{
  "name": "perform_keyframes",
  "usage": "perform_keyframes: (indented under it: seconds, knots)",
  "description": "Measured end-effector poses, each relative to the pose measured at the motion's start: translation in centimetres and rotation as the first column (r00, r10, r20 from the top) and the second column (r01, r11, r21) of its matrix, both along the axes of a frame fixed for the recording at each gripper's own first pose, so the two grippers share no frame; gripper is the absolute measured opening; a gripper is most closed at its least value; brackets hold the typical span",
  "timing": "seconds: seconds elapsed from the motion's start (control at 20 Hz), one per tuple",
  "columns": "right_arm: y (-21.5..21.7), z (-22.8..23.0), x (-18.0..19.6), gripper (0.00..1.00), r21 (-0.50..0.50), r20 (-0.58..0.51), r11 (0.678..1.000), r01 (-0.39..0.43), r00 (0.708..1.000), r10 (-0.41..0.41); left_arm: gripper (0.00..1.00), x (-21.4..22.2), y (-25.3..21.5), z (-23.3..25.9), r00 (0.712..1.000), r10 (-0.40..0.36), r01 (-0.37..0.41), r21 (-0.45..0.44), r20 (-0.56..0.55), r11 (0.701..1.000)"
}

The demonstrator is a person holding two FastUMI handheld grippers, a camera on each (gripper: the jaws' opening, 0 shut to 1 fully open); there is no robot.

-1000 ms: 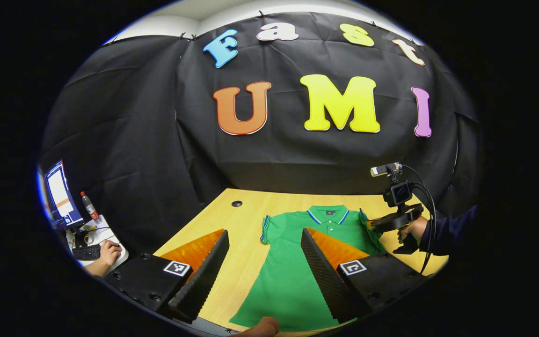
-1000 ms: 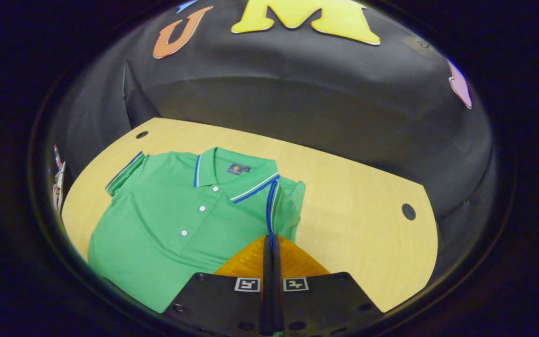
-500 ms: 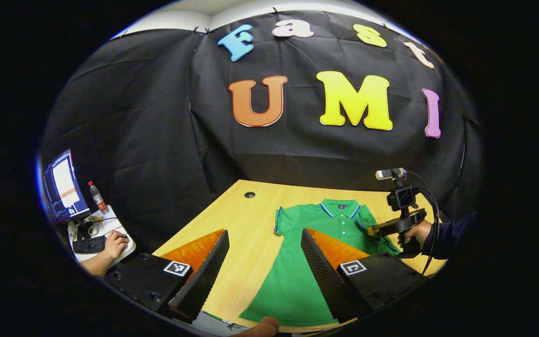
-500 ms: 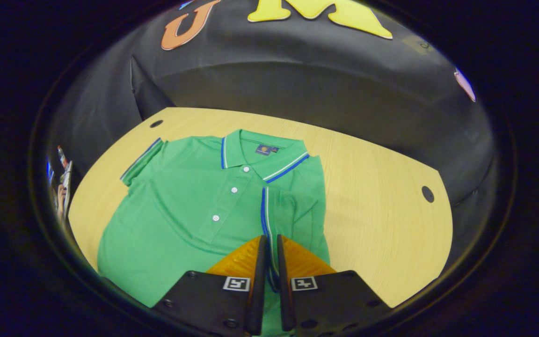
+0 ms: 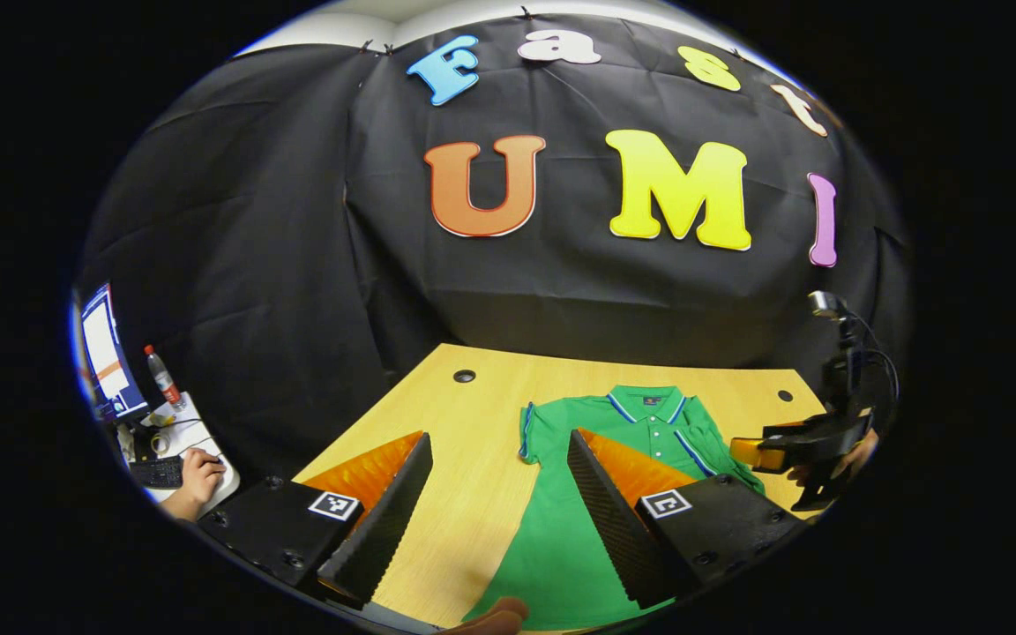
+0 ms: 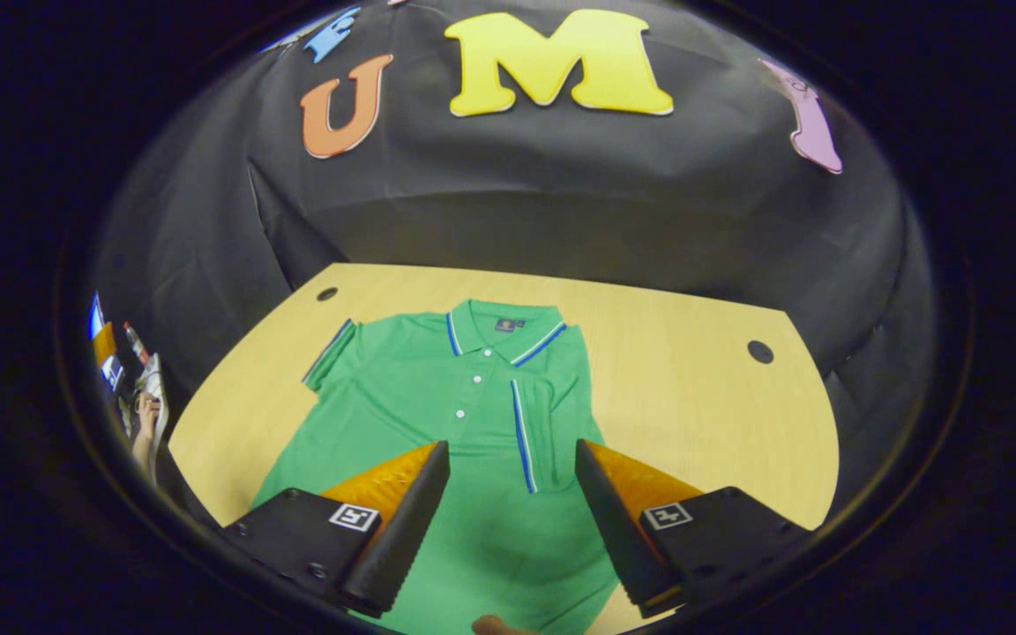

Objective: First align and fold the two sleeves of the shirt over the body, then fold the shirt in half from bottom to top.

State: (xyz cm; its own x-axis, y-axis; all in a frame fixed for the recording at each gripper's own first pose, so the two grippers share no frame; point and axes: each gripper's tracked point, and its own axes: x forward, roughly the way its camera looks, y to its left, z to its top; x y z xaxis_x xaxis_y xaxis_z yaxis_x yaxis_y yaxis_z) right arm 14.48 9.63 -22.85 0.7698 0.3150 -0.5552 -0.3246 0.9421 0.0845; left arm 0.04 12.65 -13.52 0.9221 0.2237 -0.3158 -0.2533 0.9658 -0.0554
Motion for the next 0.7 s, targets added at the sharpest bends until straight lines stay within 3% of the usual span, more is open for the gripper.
perform_keyframes:
  seconds: [0.05, 0.35, 0.7]
  knots:
    - [-0.6, 1.1, -0.8, 0.96, 0.0, 0.02, 1.0, 0.018, 1.0, -0.018, 1.0, 0.8, -0.1, -0.4, 1.0, -0.015, 0.015, -0.009, -0.006, 1.0]
    - [-4.9, 10.0, -5.9, 0.96, 0.023, 0.205, 0.989, 0.147, 0.967, -0.149, 1.0, 6.6, 1.7, -3.2, 0.997, -0.051, 0.05, -0.02, -0.063, 0.999]
    - [-8.2, 20.0, -13.3, 0.96, 0.061, 0.44, 0.964, 0.258, 0.86, -0.258, 1.0, 12.5, 2.4, -9.1, 0.975, -0.092, 0.084, -0.045, -0.202, 0.995]
